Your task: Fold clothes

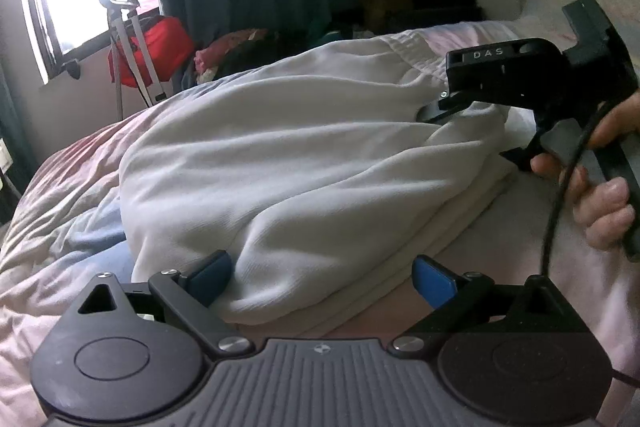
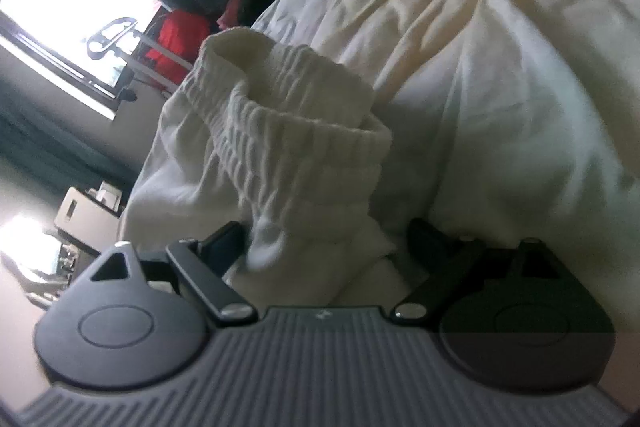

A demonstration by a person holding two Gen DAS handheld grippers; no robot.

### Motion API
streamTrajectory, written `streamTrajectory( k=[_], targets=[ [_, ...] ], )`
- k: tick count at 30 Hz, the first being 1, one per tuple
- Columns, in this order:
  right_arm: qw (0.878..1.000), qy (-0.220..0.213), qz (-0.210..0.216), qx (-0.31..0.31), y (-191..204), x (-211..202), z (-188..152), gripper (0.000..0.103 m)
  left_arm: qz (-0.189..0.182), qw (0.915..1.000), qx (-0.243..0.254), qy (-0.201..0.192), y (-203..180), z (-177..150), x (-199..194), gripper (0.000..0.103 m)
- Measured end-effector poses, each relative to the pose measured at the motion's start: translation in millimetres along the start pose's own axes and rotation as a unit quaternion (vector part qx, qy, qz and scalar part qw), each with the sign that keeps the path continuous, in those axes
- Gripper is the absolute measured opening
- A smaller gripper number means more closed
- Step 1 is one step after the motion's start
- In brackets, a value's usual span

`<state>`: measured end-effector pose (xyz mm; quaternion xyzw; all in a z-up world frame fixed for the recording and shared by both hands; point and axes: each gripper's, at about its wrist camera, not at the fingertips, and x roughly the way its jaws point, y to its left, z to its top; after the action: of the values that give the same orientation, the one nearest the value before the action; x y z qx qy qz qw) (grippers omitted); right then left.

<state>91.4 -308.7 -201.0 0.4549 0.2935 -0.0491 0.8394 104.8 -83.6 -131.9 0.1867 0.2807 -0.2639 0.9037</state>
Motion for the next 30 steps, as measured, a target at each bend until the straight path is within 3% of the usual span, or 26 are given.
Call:
streamTrajectory(
  k=[2, 8, 12, 14, 16, 19, 22, 25, 30],
  targets=[
    [0.999, 0.011, 0.03, 0.006, 3, -2, -1, 0.093, -0.001, 1.0, -0.005, 0.0, 0, -1, -2, 0.098],
    [0.988, -0.018, 0.156, 0.01, 13, -28, -6, 0.093, -0.004, 0.9998, -0.02, -0.002, 0, 0, -7, 0.098],
    [0.993, -0.007, 0.115, -0.004, 13, -22, -10, 0.09, -0.023, 0.9985, -0.05, -0.004, 7, 2, -13, 0.098],
    [0.998, 0.011, 0.065, -0.011, 11, -13, -12, 0.069, -0.038, 0.9964, -0.076, -0.007, 14, 5, -19, 0.098],
    [0.999, 0.02, 0.025, -0.03, 13, -10, -14, 0.054, -0.06, 0.9899, -0.127, -0.018, 27, 7, -28, 0.098],
    [0.999, 0.003, 0.022, -0.037, 18, -18, -14, 0.037, -0.088, 0.9705, -0.22, -0.046, 54, 7, -44, 0.098],
    [0.999, -0.02, 0.027, -0.035, 21, -28, -14, 0.032, -0.082, 0.9468, -0.303, -0.07, 83, -1, -52, 0.102],
    [0.998, -0.032, 0.026, -0.044, 25, -29, -14, 0.031, -0.064, 0.9143, -0.397, -0.05, 114, -18, -43, 0.102],
    [0.998, -0.033, 0.02, -0.045, 24, -20, -11, 0.031, -0.08, 0.8541, -0.514, 0.007, 146, -56, -14, 0.097]
  ],
)
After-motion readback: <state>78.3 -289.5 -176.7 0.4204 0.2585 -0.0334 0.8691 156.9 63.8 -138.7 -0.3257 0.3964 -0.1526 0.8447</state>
